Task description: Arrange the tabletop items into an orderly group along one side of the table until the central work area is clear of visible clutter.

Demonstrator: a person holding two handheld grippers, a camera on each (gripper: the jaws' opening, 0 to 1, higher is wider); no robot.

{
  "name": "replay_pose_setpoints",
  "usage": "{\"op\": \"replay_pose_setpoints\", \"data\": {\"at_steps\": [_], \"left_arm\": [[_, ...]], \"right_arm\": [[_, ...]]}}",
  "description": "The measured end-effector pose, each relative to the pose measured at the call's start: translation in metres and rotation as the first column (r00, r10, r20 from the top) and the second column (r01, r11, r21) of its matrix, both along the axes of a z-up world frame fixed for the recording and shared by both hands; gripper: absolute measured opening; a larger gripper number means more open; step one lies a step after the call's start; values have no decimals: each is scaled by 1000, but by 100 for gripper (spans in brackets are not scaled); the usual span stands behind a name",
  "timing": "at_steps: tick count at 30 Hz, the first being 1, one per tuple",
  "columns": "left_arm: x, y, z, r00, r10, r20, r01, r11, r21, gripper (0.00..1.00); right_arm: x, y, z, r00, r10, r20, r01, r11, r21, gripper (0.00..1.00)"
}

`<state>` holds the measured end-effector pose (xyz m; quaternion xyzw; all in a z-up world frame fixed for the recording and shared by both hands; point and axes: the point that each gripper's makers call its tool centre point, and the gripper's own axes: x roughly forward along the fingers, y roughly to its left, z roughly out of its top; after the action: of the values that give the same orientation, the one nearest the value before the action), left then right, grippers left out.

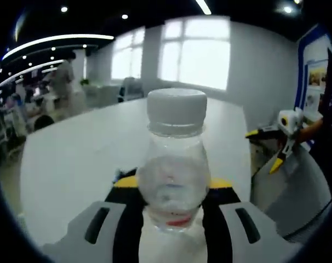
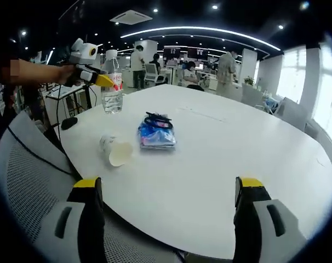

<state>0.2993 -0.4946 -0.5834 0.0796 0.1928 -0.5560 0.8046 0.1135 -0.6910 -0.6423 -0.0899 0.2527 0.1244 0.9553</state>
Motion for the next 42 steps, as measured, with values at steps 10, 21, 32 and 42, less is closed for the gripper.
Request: {"op": "replay_pose_setpoints", "data": {"at_steps": [10, 21, 32, 42], "left_arm": [[28, 19, -25, 993, 114, -8, -114, 993, 39, 39], [44, 31, -45, 979, 202, -13, -200, 977, 74, 39], [71, 45, -66, 946, 324, -25, -321, 943, 94, 39], [88, 61, -92, 888, 457, -44, -448, 883, 138, 39]], "right_arm": [[0, 0, 0, 1000, -1, 0, 1, 1000, -1, 100], [-1, -1, -1, 1000, -1, -4, 1, 1000, -9, 100], [-2, 0, -3, 1000, 3, -18, -3, 1000, -14, 100], [-3, 0, -4, 1000, 8, -26, -9, 1000, -28, 100]]}}
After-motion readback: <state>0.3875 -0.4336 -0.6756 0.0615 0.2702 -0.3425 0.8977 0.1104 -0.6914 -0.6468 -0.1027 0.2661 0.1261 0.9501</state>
